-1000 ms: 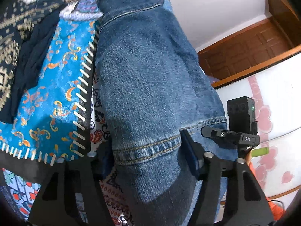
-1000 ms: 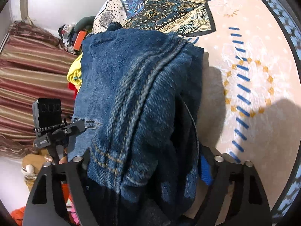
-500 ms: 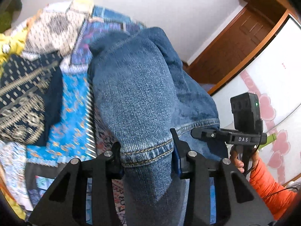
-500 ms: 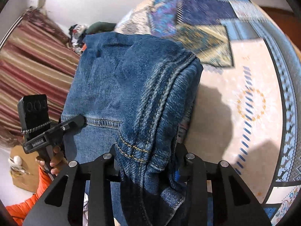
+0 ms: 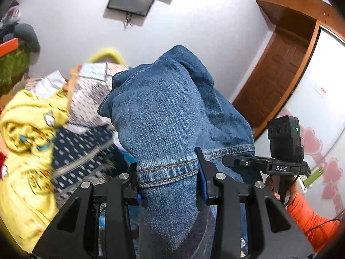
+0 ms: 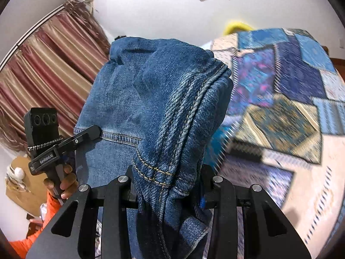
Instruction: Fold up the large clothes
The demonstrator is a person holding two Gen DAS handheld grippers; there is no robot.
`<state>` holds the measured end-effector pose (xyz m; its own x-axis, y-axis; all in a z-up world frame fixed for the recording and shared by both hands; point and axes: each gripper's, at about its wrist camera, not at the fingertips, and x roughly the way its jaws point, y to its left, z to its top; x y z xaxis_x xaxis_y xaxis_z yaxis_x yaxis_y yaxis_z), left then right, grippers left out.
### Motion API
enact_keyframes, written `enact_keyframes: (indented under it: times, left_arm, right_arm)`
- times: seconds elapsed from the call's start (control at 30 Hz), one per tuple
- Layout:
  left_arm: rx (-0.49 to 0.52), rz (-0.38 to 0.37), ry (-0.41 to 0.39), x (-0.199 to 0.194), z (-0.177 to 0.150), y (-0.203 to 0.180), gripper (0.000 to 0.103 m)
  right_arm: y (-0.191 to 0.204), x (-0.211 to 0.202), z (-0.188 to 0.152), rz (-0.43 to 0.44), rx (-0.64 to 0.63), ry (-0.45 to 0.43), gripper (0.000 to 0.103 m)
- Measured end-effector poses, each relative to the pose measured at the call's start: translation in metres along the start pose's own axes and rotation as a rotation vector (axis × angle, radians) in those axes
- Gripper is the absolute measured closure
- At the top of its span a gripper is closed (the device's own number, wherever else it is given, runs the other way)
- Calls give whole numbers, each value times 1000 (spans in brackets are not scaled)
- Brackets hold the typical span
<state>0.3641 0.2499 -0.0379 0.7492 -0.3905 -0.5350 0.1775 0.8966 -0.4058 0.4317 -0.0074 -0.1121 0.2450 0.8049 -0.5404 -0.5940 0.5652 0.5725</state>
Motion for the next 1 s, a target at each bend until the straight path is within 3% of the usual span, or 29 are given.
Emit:
enact_keyframes:
  times: [0.17,0.3,0.57,0.63,0.77,0.87,1.0]
  left_arm:
    - [-39,32,-30,2,14,60,65]
    - [-81,65,-7,18,7,106,65]
    - [-234,172,148,88,-37,206,64]
    - [-231,231,193,102,-47,216,61]
    - [-136,301,139,101,-55,210,48]
    - [-48,392,153,97,-56,198,40]
    - [37,470,177,84,-63,180,40]
  right_arm:
    - [9,47,17,11,-6,-4,70]
    - [0,100,23,18,39,32,69]
    - [-47,214,0,-25,159,173,70]
    - [-58,232,-6,-54,162,206,70]
    - [-67,240,-9,-60,105,208,66]
    - [-66,228,-9,-83,69,232,63]
    - [-43,200,-18,-233,-30,198,60]
